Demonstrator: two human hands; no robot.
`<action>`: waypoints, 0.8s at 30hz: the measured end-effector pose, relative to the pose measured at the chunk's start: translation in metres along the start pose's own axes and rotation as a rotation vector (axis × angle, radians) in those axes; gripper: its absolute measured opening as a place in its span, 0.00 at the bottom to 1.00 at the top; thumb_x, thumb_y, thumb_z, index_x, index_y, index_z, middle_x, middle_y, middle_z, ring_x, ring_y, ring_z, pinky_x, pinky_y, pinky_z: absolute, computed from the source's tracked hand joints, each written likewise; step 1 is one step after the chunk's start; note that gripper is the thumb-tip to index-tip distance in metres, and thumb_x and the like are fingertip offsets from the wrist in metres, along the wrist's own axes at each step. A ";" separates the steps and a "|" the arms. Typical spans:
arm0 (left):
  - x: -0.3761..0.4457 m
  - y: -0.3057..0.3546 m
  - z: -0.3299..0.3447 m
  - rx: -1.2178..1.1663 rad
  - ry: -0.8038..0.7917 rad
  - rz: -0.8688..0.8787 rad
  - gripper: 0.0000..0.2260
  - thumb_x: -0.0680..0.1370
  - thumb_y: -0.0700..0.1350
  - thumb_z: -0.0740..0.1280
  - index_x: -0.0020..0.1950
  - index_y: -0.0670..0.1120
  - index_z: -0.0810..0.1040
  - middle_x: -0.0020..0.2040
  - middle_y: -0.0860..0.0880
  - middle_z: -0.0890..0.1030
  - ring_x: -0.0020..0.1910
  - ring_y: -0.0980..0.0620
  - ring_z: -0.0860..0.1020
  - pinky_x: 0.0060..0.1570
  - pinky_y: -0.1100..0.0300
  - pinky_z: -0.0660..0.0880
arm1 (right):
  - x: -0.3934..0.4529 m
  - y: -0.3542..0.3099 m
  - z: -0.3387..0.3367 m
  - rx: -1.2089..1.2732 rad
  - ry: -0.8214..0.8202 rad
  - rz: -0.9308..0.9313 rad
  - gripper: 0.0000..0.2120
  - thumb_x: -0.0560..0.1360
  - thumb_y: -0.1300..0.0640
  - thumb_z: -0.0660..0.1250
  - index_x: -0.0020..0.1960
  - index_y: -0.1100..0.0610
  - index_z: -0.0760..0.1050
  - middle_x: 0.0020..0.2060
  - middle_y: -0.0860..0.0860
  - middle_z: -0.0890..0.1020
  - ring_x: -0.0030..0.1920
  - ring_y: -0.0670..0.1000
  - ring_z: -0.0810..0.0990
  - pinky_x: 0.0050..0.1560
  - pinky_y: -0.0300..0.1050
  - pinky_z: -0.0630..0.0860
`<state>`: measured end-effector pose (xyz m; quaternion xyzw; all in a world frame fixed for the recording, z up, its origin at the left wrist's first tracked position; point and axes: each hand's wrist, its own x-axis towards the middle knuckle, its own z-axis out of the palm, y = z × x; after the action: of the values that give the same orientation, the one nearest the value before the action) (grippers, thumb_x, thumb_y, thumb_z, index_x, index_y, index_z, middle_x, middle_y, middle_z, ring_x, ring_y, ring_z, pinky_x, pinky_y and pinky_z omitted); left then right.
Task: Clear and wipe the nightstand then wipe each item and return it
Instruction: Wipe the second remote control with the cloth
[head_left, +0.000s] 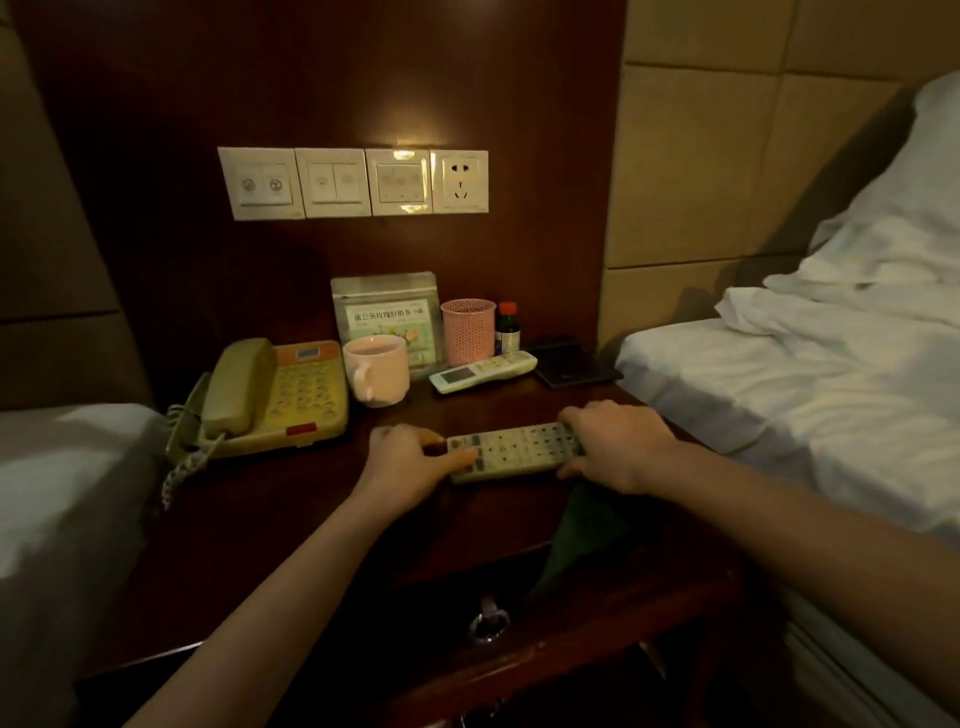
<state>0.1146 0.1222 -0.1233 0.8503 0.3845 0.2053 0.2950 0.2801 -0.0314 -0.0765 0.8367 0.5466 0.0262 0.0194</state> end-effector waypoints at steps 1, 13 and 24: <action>0.008 -0.005 0.000 0.064 0.012 0.060 0.33 0.63 0.72 0.64 0.52 0.47 0.84 0.50 0.49 0.81 0.58 0.46 0.74 0.55 0.51 0.74 | 0.012 0.003 -0.001 -0.005 -0.040 -0.011 0.26 0.73 0.41 0.67 0.66 0.52 0.68 0.60 0.52 0.75 0.58 0.54 0.75 0.53 0.49 0.75; 0.058 -0.022 -0.007 0.314 0.376 0.322 0.13 0.76 0.49 0.66 0.58 0.48 0.80 0.57 0.48 0.80 0.66 0.49 0.67 0.66 0.53 0.62 | 0.041 -0.042 0.018 -0.246 0.050 -0.082 0.27 0.81 0.45 0.53 0.77 0.44 0.45 0.64 0.57 0.73 0.58 0.57 0.75 0.43 0.46 0.67; 0.066 -0.035 -0.005 0.245 0.400 0.242 0.13 0.74 0.43 0.67 0.58 0.46 0.79 0.60 0.47 0.77 0.63 0.49 0.70 0.62 0.50 0.69 | 0.131 -0.034 0.024 -0.109 0.030 0.049 0.25 0.80 0.42 0.52 0.76 0.44 0.53 0.67 0.57 0.70 0.65 0.59 0.70 0.52 0.49 0.69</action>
<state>0.1341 0.1937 -0.1343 0.8620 0.3527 0.3550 0.0812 0.3025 0.1019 -0.0994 0.8472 0.5238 0.0691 0.0559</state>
